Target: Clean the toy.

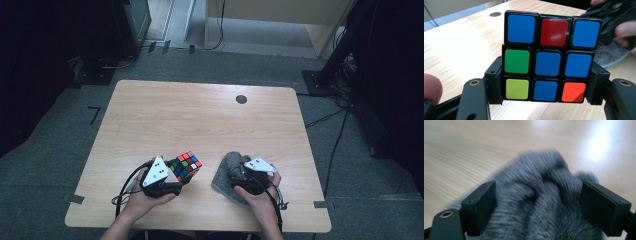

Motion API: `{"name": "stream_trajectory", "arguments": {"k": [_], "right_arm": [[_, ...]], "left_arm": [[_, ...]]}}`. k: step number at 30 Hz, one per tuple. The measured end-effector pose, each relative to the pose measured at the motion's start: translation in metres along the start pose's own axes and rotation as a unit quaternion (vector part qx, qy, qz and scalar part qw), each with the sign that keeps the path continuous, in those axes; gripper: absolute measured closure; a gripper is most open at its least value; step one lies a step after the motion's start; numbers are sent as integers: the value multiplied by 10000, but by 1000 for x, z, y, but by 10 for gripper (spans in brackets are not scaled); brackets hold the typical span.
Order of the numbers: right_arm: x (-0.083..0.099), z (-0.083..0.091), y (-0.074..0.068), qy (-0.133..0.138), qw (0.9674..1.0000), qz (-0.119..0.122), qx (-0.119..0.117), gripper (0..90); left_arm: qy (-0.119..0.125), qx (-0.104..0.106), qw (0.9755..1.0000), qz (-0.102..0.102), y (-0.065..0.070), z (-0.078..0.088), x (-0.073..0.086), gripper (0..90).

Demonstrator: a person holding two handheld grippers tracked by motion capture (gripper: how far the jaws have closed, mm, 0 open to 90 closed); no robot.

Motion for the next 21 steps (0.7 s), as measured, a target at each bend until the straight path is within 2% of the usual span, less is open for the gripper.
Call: {"name": "stream_trajectory", "arguments": {"k": [2,3,5,6,8,11,12,15,16,18,19,21], "right_arm": [[5,-1,1,-119,9997,-169,-86,261],[7,-1,1,-149,9995,-238,-148,284],[8,-1,0,-141,9993,-335,-117,285],[9,-2,-1,-136,9993,-334,-103,287],[9,-2,-1,-153,9997,-181,-78,295],[10,-1,-2,-167,9997,-139,-57,306],[10,0,-3,-180,9998,-81,-31,307],[11,0,-4,-180,9998,-65,-5,314],[12,1,-4,-169,9998,-81,5,352],[14,4,-5,-97,9998,-129,-125,520],[15,6,-5,-77,9996,-229,-138,583],[17,9,-6,-58,9996,-215,-147,661]], "left_arm": [[-70,-19,10000,49,1,-4,1,338],[-98,6,9999,96,1,-6,1,338],[-95,-20,9999,101,2,-6,1,338],[-63,-5,9999,123,2,-5,1,338],[56,41,9999,141,1,-2,1,338],[325,220,9983,422,-1,4,5,337],[324,239,9983,433,0,4,6,337],[172,214,9994,196,3,6,10,336],[164,244,9993,211,4,7,11,336],[195,354,9989,247,3,9,12,336],[196,399,9987,267,3,8,12,336],[214,437,9984,295,3,7,11,336]]}}
Point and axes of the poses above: each handheld gripper's, and its own axes: z roughly backward along the jaws, x roughly out of its underside, y roughly to its right, the point moved 1 cm from there along -z, roughly forward along the jaws, and after that the axes turned 5 degrees about z, right-handed, at the moved point
